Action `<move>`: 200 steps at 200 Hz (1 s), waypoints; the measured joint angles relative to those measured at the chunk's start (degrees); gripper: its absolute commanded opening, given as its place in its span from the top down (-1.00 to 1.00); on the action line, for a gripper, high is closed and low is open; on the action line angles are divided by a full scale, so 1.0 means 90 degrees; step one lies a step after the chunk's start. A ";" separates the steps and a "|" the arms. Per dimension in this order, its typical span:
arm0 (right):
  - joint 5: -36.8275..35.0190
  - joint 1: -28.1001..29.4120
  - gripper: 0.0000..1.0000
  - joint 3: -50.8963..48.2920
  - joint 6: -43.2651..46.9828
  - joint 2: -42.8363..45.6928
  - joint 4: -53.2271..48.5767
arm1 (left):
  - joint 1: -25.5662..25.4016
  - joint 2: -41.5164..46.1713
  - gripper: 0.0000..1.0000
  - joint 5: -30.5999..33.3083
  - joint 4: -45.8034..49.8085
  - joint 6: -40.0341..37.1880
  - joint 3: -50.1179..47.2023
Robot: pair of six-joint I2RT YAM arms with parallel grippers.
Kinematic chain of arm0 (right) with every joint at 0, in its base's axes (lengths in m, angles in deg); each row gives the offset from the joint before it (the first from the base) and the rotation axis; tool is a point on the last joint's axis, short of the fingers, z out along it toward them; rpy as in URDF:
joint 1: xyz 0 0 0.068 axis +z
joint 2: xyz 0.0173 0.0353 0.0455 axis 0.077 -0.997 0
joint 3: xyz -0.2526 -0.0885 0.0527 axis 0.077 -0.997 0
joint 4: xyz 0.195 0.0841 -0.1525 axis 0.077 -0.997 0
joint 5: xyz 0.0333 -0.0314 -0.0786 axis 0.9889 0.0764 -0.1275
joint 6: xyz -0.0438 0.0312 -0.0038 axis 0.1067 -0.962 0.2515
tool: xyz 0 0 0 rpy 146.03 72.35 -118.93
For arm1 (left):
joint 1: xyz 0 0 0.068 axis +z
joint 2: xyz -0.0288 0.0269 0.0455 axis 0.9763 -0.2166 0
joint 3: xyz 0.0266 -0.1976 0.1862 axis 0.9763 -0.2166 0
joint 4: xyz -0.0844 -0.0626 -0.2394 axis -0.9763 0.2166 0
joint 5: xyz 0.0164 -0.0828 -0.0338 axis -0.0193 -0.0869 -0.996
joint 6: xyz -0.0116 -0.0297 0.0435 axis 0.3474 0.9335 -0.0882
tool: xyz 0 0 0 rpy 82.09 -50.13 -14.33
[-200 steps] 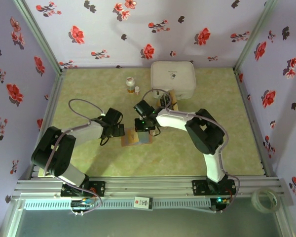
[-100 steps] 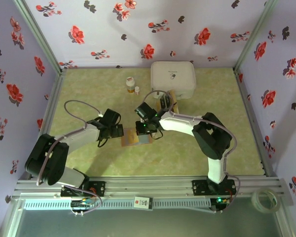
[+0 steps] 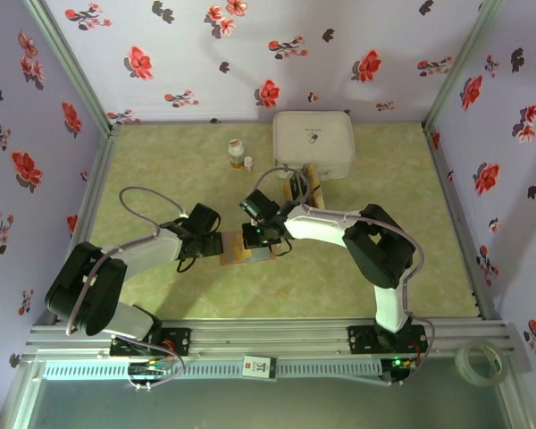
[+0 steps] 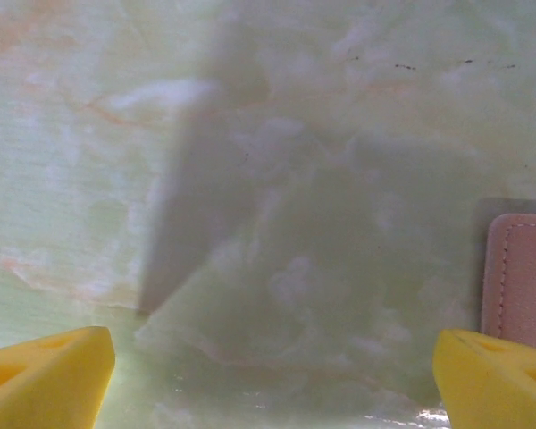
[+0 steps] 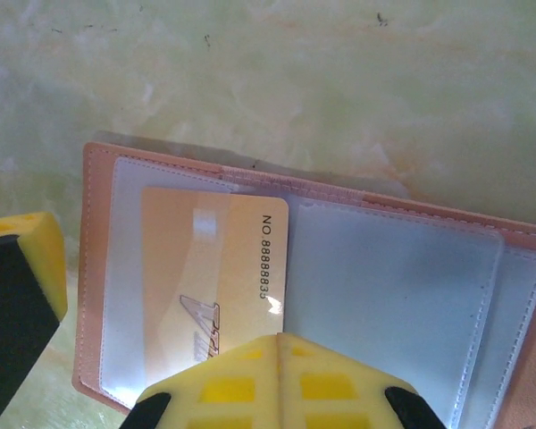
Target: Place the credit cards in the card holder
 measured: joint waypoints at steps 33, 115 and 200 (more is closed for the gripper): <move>0.0000 0.0000 1.00 -0.0015 -0.0022 -0.0005 0.0015 | -0.0070 -0.0078 -0.83 0.0000 -0.0080 0.0000 0.0000; 0.0073 0.0058 1.00 -0.0024 -0.0046 -0.0136 0.0189 | -0.0112 -0.0155 -0.83 0.0007 -0.0143 0.0022 0.0000; 0.0262 0.0175 1.00 0.0097 -0.0211 -0.0376 0.0423 | -0.0160 -0.0155 -0.82 0.0058 -0.0209 0.0073 -0.0036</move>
